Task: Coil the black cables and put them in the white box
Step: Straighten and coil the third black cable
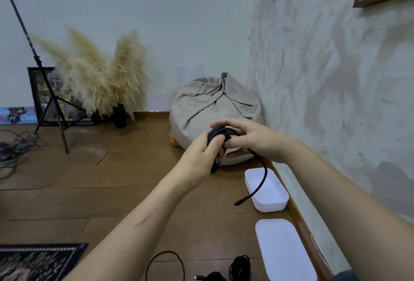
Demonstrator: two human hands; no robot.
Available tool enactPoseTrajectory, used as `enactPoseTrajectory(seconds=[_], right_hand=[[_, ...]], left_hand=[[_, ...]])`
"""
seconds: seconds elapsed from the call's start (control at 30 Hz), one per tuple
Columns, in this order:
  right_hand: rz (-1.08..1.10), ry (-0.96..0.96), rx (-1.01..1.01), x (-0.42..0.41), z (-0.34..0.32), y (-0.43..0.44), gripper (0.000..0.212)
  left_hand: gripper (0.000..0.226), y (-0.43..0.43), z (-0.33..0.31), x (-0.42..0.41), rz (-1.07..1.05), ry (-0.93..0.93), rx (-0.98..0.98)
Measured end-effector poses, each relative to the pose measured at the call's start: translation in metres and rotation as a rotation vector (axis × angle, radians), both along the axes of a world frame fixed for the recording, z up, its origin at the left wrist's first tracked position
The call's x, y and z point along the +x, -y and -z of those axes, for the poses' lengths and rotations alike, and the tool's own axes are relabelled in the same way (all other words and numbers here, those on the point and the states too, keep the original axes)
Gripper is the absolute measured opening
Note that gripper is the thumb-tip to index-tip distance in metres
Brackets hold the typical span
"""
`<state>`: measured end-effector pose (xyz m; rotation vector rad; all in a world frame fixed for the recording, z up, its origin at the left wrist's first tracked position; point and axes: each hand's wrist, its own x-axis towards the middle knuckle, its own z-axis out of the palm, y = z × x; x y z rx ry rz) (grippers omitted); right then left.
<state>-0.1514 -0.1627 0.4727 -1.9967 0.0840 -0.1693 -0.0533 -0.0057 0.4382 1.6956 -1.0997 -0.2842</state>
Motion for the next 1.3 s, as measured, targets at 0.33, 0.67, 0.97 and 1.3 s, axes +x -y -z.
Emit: enactPoseTrajectory(seconds=[0.33, 0.67, 0.97, 1.3], right_hand=[[0.284, 0.223, -0.037, 0.0, 0.001, 0.004, 0.018], [0.44, 0.343, -0.165, 0.02, 0.017, -0.007, 0.015], [0.39, 0.339, 0.182, 0.031, 0.025, -0.019, 0.014], [0.217, 0.213, 0.121, 0.029, 0.022, -0.036, 0.041]], left_hand=[[0.041, -0.001, -0.002, 0.005, -0.095, -0.037, -0.015], [0.037, -0.003, -0.001, 0.005, -0.025, -0.044, -0.019], [0.04, -0.006, -0.002, 0.004, -0.052, -0.06, -0.09], [0.026, -0.01, 0.0, 0.017, 0.008, -0.192, -0.08]])
